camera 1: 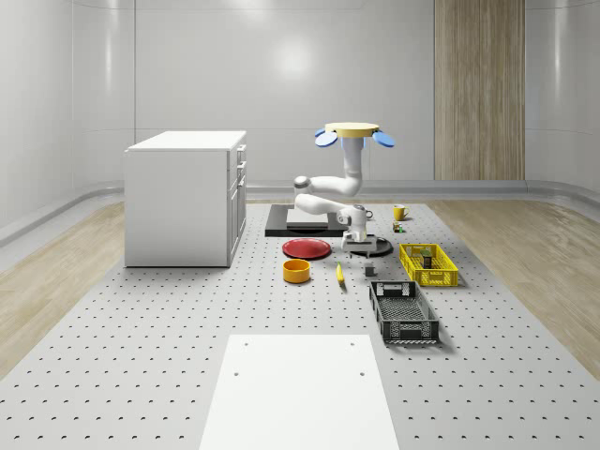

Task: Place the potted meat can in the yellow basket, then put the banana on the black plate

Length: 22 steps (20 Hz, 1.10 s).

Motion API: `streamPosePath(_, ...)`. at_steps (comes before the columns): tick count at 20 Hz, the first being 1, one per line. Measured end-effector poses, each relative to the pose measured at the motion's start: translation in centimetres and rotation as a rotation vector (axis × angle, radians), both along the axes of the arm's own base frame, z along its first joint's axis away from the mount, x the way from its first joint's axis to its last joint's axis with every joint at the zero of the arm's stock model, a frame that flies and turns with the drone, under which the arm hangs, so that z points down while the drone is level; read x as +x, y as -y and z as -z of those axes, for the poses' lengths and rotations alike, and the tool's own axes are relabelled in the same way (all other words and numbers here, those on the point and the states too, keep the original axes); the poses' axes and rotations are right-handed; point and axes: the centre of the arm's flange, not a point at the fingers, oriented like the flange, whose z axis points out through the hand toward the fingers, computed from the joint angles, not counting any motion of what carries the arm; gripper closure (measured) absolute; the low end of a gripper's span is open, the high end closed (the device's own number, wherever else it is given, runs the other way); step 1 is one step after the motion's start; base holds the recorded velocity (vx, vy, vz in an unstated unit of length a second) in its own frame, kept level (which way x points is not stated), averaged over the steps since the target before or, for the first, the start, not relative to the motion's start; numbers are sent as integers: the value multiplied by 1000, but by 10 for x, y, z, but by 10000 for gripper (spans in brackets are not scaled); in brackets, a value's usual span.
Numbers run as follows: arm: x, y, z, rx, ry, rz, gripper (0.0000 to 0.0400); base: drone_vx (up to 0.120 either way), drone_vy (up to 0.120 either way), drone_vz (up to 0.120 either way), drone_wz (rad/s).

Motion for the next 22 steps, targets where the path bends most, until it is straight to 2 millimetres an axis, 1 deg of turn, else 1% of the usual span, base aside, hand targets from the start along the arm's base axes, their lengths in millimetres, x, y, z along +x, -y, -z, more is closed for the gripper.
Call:
streamPosePath(3,0,0,0,0,0,0,0,0,-120,0,0)
streamPosePath(4,0,0,0,0,0,0,0,80,-120,0,0)
streamPosePath(13,0,0,0,0,0,0,0,120,-120,0,0)
streamPosePath(18,0,0,0,0,0,0,0,0,-112,0,0)
streamPosePath(22,0,0,-7,0,0,0,0,0,0,0,0)
